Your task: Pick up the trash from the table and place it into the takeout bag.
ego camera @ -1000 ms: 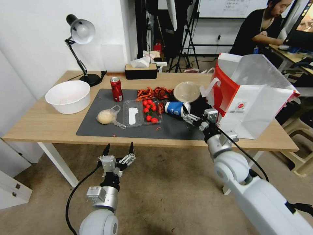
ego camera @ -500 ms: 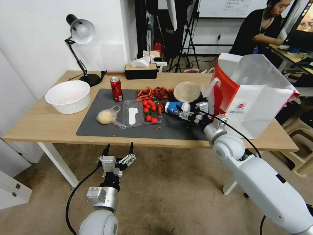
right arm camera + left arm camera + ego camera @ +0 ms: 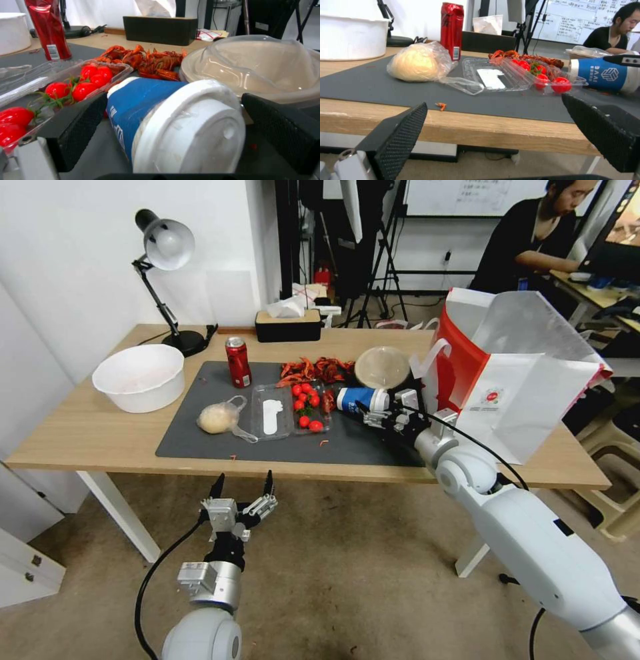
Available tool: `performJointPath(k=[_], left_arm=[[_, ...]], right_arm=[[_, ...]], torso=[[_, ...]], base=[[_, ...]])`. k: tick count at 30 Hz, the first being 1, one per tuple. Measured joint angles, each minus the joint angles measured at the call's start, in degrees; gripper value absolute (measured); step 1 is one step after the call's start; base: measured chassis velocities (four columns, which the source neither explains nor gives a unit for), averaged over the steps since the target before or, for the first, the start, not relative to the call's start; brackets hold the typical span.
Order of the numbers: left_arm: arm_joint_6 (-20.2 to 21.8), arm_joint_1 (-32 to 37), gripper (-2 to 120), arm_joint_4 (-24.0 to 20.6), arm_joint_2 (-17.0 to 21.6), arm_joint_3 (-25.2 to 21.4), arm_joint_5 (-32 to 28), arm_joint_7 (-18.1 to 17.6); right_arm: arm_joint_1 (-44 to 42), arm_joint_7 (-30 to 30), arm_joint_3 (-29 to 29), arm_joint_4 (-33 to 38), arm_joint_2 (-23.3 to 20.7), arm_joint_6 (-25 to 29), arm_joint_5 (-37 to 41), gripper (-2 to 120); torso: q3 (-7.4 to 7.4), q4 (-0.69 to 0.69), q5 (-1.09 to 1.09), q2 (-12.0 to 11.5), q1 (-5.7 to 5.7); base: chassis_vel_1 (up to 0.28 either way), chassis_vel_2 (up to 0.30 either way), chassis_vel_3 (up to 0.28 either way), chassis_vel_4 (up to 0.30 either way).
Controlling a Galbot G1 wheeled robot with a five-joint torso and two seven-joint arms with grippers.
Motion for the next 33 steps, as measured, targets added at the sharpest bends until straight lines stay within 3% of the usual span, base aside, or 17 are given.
performJointPath(k=[12, 22, 23, 27, 33], left_arm=[[0.0, -0.25, 100, 0.09, 0.0, -0.03, -0.09, 0.0], [-0.03, -0.53, 100, 0.5, 0.0, -0.09, -0.15, 0.0], [-0.05, -0.59, 100, 0.56, 0.0, -0.03, -0.15, -0.01], [-0.09, -0.62, 100, 0.66, 0.0, 0.09, -0.14, -0.01], [-0.25, -0.59, 100, 0.72, 0.0, 0.17, -0.13, -0.01]], right_arm=[[1.67, 0.09, -2.66, -2.39, 1.39, 1.0, -0.62, 99], [1.0, 0.24, -2.38, -2.27, 1.58, 1.73, -1.19, 71], [0.7, 0.24, -2.15, -2.12, 1.4, 1.89, -1.34, 64], [0.16, 0.23, -1.65, -1.72, 1.07, 1.91, -1.47, 57], [-0.79, 0.33, -0.68, -0.89, 0.67, 1.89, -2.06, 56]], torso=[[0.0, 0.0, -0.01, 0.01, 0.0], [0.0, 0.0, 0.0, 0.01, 0.0], [0.0, 0.0, 0.0, 0.01, 0.0], [0.0, 0.0, 0.0, 0.01, 0.0], [0.0, 0.0, 0.0, 0.01, 0.0]], base=[[0.0, 0.0, 0.0, 0.0], [0.0, 0.0, 0.0, 0.0], [0.0, 0.0, 0.0, 0.0], [0.0, 0.0, 0.0, 0.0], [0.0, 0.0, 0.0, 0.0]])
